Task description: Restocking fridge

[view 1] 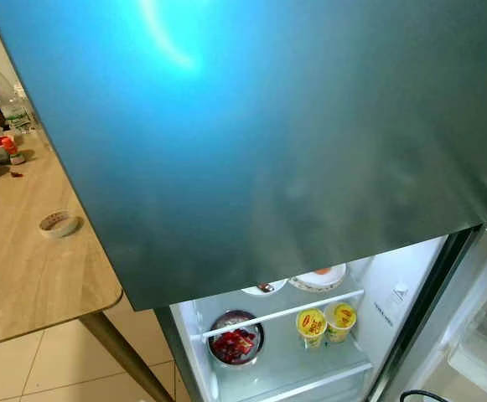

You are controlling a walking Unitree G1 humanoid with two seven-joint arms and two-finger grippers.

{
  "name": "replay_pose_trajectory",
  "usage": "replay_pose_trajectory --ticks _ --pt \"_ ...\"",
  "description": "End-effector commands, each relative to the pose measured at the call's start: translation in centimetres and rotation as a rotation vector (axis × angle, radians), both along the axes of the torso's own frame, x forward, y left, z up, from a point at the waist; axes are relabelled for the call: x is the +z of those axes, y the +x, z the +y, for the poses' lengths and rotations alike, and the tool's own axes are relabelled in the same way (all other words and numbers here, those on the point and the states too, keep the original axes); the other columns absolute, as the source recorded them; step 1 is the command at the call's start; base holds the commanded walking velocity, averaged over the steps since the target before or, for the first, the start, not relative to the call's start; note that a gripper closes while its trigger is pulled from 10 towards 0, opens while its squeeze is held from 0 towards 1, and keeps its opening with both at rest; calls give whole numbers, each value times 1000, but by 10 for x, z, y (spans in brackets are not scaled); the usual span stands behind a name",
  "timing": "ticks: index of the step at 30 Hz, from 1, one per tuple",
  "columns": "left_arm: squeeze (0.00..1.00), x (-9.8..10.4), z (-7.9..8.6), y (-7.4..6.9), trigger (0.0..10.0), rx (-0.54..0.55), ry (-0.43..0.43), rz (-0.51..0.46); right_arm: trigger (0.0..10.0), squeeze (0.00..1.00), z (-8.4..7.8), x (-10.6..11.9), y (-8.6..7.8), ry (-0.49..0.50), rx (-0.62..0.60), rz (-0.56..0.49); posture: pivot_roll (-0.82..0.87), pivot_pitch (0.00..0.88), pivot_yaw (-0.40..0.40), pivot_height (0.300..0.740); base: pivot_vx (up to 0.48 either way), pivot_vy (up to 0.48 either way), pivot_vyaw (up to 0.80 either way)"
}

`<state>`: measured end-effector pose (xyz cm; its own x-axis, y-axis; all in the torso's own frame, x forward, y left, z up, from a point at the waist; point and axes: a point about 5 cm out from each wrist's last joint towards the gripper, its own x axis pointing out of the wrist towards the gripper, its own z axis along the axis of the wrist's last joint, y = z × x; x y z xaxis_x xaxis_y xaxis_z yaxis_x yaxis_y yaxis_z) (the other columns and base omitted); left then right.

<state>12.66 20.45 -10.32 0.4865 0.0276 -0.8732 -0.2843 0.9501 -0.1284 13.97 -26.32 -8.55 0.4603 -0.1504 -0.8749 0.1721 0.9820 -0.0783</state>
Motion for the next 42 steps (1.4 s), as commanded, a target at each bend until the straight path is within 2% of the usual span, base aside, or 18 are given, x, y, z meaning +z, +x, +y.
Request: replay_pose_trajectory --ticks 1,5,9,16,19,25,33,42 --pt "0 -1 5 -4 10000 15 10 13 10000 0 -1 -2 -5 1 10 18 -57 0 11 740 0 0 0" --pt "0 -2 8 -10 10000 51 12 25 10000 0 -5 -3 -13 -9 -18 32 -60 0 24 740 0 0 0" --pt "0 -2 10 -11 10000 40 21 35 10000 0 -3 -5 -17 -4 -8 43 -72 0 16 740 0 0 0" --pt "0 -2 7 -8 10000 39 16 28 10000 0 -6 -3 -16 -13 2 45 -64 0 11 740 0 0 0" --pt "0 -3 6 -12 10000 34 11 38 10000 0 -6 -2 -12 -12 0 33 -69 0 23 740 0 0 0" --pt "0 -3 7 -14 10000 17 21 54 10000 0 -1 -3 -10 -5 3 31 -70 0 31 740 -268 0 0" --pt "0 -2 9 -10 10000 15 23 39 10000 0 6 -8 -17 8 21 54 -60 0 26 740 -278 0 0" --pt "0 -5 4 -18 10000 47 7 55 10000 0 0 -5 -15 -12 56 58 -90 0 0 740 -297 0 0"
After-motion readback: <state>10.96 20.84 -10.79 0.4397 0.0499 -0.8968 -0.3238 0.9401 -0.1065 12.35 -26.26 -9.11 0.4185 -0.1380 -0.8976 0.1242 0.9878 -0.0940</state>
